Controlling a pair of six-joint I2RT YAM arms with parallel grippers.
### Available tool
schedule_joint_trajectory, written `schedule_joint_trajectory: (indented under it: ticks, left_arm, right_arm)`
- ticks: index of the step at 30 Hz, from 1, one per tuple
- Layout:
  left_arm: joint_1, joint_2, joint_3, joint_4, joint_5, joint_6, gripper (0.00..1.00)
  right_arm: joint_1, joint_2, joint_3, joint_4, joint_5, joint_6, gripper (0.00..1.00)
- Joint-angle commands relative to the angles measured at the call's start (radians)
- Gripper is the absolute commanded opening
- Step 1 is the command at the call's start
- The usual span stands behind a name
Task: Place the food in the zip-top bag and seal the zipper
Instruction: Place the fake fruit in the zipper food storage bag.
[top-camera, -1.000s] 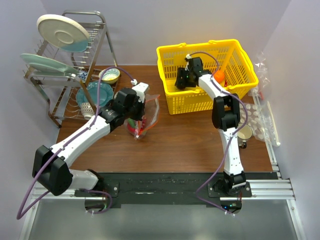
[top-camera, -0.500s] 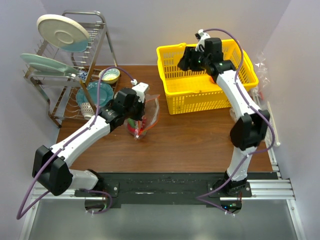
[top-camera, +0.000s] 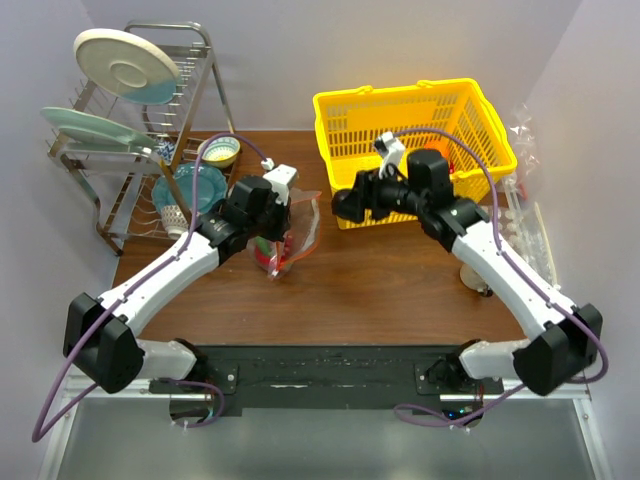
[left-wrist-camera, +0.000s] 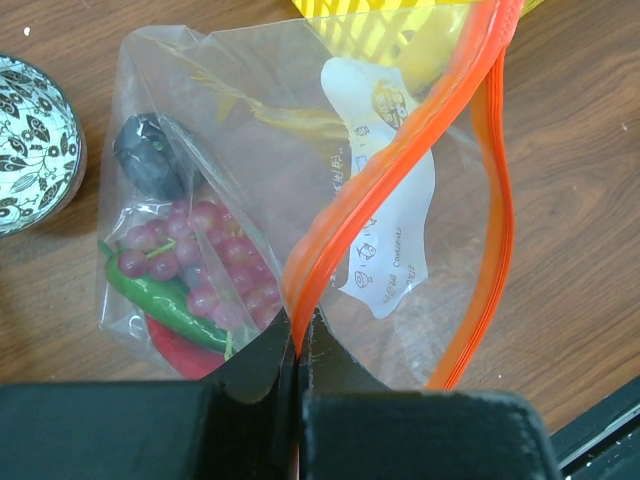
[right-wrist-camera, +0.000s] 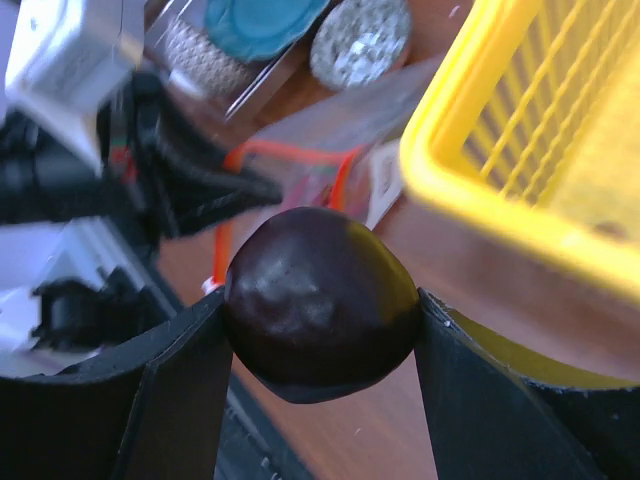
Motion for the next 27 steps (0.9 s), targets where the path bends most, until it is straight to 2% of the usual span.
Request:
schedule_joint_trajectory:
  ticks: [1, 4, 7, 18, 27]
  left_arm:
    - [0.01, -0.043, 0.007, 0.038, 0.016, 0.006, 0.0]
    - [0.012, -0.047, 0.005, 0.04, 0.017, 0.004, 0.0]
    - [0.01, -0.051, 0.004, 0.038, 0.026, 0.004, 0.0]
    - [0.012, -0.068, 0.002, 0.046, 0.065, -0.002, 0.0]
    - [0.035, -0.082, 0.0, 0.061, 0.127, -0.012, 0.0]
  right_arm:
    - [0.03, -0.085, -0.173, 0.245, -0.111, 0.11, 0.42]
    - [0.076, -0.099, -0.284, 0.354, -0.127, 0.163, 0.41]
    - [0.133, -0.081, -0.309, 0.426, -0.098, 0.189, 0.41]
    - [0.225, 0.083, -0.224, 0.511, -0.024, 0.204, 0.41]
    - [0.23, 0.146, -0.201, 0.53, 0.16, 0.207, 0.44]
